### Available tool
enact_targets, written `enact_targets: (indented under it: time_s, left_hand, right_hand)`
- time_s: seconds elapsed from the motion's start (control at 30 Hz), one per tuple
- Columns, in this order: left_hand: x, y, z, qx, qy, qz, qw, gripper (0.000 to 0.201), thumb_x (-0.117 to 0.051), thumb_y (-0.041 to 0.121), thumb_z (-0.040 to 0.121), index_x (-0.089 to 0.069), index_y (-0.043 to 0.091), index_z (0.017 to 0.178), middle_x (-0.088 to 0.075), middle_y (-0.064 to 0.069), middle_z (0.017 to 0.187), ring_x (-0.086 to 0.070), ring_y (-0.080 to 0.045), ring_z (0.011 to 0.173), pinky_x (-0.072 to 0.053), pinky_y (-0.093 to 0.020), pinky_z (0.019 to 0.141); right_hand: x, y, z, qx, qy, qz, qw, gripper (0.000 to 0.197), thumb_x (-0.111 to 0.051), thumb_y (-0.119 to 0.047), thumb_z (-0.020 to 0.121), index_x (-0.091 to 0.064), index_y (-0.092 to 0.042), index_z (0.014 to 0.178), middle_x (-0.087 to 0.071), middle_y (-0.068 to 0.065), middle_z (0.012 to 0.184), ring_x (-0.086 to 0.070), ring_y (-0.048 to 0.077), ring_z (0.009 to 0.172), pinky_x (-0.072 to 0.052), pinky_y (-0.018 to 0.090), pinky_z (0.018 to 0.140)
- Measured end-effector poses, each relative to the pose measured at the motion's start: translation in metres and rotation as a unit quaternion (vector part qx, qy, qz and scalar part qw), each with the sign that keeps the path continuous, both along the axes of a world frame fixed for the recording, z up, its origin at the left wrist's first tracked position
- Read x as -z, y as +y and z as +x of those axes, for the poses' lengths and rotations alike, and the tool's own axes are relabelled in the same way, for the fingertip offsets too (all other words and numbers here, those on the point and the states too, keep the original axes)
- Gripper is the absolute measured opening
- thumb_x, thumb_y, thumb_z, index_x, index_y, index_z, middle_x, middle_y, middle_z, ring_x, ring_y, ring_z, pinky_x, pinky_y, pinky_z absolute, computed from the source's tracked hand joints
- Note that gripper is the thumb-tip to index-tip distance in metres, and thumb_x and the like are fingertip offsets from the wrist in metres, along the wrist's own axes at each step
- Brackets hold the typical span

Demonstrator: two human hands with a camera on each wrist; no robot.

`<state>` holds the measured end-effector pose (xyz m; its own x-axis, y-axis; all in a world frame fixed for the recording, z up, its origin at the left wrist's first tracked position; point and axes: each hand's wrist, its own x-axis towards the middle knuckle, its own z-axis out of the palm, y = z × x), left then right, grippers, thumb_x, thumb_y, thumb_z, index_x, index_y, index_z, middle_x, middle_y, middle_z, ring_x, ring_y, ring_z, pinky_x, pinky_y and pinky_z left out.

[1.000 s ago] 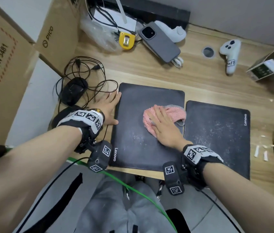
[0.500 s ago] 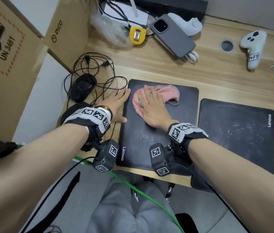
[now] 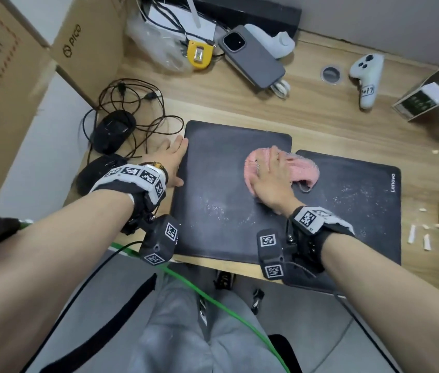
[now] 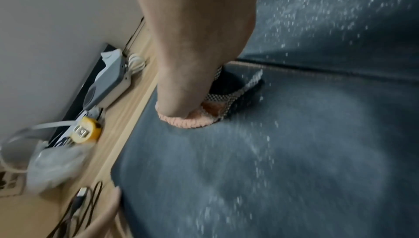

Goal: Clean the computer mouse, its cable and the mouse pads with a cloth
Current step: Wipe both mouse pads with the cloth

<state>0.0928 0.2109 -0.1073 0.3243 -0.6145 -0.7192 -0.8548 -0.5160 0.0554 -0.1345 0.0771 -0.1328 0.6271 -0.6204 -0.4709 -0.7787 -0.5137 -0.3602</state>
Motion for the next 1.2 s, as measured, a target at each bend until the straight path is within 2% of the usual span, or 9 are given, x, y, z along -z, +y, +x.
enact_targets:
  time_s: [0.13,0.23,0.33,0.47,0.6,0.7,0.9,1.07,1.2]
  left_hand:
    - [-0.003,-0.001,-0.002,-0.001,0.003,0.002,1.0,0.105,-0.067,0.032,0.086,0.015,0.021,0.151,0.018,0.005,0.16,0.007,-0.022,0.148,-0.023,-0.05,0.115]
    - [-0.008,-0.002,-0.004,0.001,0.001,0.009,1.0,0.104,-0.065,0.032,0.088,0.015,0.019,0.151,0.017,0.003,0.16,0.006,-0.022,0.148,-0.019,-0.045,0.118]
    - [-0.009,-0.002,-0.005,0.0,-0.002,0.007,1.0,0.103,-0.065,0.032,0.088,0.015,0.02,0.151,0.017,0.004,0.16,0.006,-0.022,0.148,-0.021,-0.046,0.117]
    - [-0.011,-0.003,-0.006,-0.008,-0.003,0.019,1.0,0.103,-0.065,0.032,0.088,0.016,0.021,0.151,0.018,0.006,0.16,0.007,-0.02,0.148,-0.023,-0.048,0.116]
    - [-0.012,-0.006,-0.007,-0.007,-0.009,0.022,1.0,0.103,-0.066,0.032,0.088,0.015,0.02,0.151,0.017,0.005,0.16,0.006,-0.022,0.148,-0.026,-0.048,0.114]
    - [-0.01,-0.005,-0.006,-0.004,-0.002,0.02,1.0,0.104,-0.065,0.031,0.088,0.016,0.02,0.151,0.018,0.005,0.16,0.008,-0.022,0.148,-0.025,-0.05,0.115]
    - [-0.006,-0.002,-0.001,-0.004,0.011,0.012,1.0,0.106,-0.066,0.033,0.087,0.017,0.022,0.151,0.019,0.006,0.159,0.01,-0.021,0.148,-0.02,-0.05,0.117]
    - [-0.012,-0.002,-0.002,0.002,-0.012,-0.009,1.0,0.104,-0.067,0.035,0.086,0.012,0.021,0.152,0.014,0.005,0.161,0.002,-0.02,0.149,-0.02,-0.045,0.118]
    - [-0.014,0.004,-0.011,-0.002,-0.023,-0.042,0.999,0.095,-0.066,0.032,0.086,-0.001,0.02,0.153,0.001,0.001,0.161,-0.014,-0.022,0.146,-0.032,-0.045,0.111]
  right_hand:
    - [0.006,0.063,0.027,-0.187,-0.045,-0.029,0.981,0.055,-0.016,-0.036,0.099,-0.04,-0.006,0.138,-0.035,0.026,0.142,-0.024,0.047,0.135,-0.017,0.057,0.11]
    - [0.004,0.105,0.027,-0.279,-0.061,-0.035,0.958,0.05,-0.025,-0.032,0.1,-0.035,-0.014,0.145,-0.023,0.02,0.154,-0.013,0.04,0.143,-0.01,0.053,0.116]
    - [-0.005,0.095,0.011,-0.254,-0.127,0.0,0.959,0.048,-0.042,-0.018,0.096,-0.04,-0.018,0.145,-0.019,0.008,0.16,-0.008,0.028,0.148,-0.007,0.04,0.117]
    - [-0.005,0.038,-0.008,-0.13,-0.171,0.011,0.977,0.057,-0.045,-0.006,0.08,-0.047,-0.018,0.136,-0.033,0.016,0.151,-0.025,0.032,0.141,-0.024,0.049,0.114]
    - [-0.001,-0.01,-0.025,0.036,-0.119,0.003,0.992,0.07,-0.047,-0.008,0.094,-0.011,-0.011,0.153,-0.001,0.016,0.161,0.0,0.03,0.149,-0.002,0.038,0.119]
    - [0.007,-0.006,-0.012,0.055,-0.065,-0.043,0.995,0.067,-0.041,-0.02,0.099,-0.005,-0.006,0.153,0.006,0.016,0.161,0.007,0.03,0.148,0.001,0.042,0.119]
    - [-0.009,0.043,0.033,-0.155,-0.037,-0.033,0.987,0.069,-0.034,-0.031,0.1,0.001,-0.004,0.153,0.01,0.016,0.16,0.011,0.03,0.148,0.008,0.041,0.118]
    - [-0.007,0.112,0.03,-0.331,-0.043,0.003,0.943,0.077,-0.041,-0.041,0.098,-0.001,-0.005,0.153,0.009,0.015,0.161,0.01,0.028,0.148,0.003,0.043,0.12]
    - [0.0,0.11,0.008,-0.354,-0.059,0.015,0.933,0.071,-0.043,-0.032,0.1,-0.003,-0.012,0.154,0.009,0.007,0.162,0.01,0.02,0.149,0.011,0.033,0.117]
